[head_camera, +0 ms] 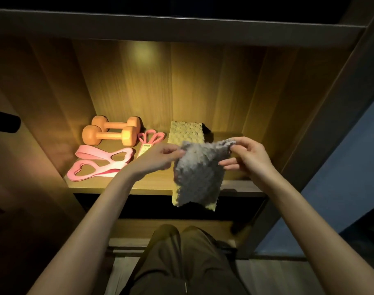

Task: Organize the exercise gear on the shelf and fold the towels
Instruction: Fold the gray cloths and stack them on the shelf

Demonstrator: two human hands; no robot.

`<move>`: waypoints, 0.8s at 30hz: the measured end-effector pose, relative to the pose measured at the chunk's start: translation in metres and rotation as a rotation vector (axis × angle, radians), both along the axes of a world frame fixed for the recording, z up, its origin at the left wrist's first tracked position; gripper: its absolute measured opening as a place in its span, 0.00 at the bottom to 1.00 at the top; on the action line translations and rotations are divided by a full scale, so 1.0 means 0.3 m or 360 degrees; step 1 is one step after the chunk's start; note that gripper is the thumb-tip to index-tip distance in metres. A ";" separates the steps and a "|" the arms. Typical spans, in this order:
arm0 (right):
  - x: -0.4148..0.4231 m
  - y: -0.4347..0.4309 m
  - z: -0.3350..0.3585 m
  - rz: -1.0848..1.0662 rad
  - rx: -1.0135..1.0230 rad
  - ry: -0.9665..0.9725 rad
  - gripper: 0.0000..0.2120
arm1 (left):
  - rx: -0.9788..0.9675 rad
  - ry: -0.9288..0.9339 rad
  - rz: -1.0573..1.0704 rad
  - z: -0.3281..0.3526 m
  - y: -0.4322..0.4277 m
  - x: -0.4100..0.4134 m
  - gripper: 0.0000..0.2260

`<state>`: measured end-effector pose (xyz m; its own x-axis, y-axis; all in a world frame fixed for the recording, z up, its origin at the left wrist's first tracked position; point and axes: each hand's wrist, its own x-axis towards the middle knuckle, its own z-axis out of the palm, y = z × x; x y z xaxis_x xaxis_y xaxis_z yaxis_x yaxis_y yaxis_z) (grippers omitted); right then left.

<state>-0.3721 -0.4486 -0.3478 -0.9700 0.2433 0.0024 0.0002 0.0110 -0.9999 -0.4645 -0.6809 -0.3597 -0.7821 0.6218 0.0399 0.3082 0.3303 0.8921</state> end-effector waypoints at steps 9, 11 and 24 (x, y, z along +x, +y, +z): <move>-0.005 0.033 -0.026 -0.0057 -0.0073 -0.0038 0.04 | 0.0286 -0.0322 0.0260 -0.018 0.018 -0.012 0.13; -0.011 0.046 -0.043 -0.0099 -0.0069 -0.0045 0.03 | 0.0180 -0.0248 0.0342 -0.039 0.025 -0.020 0.11; -0.175 0.120 -0.137 -0.0001 0.0213 -0.0398 0.06 | 0.0305 -0.0782 0.0397 -0.125 0.152 -0.125 0.12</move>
<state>-0.4244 -0.4127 -0.3888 -0.9443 0.2576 -0.2050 0.2471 0.1431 -0.9584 -0.5021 -0.6355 -0.3973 -0.8591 0.4341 -0.2711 -0.2234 0.1584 0.9618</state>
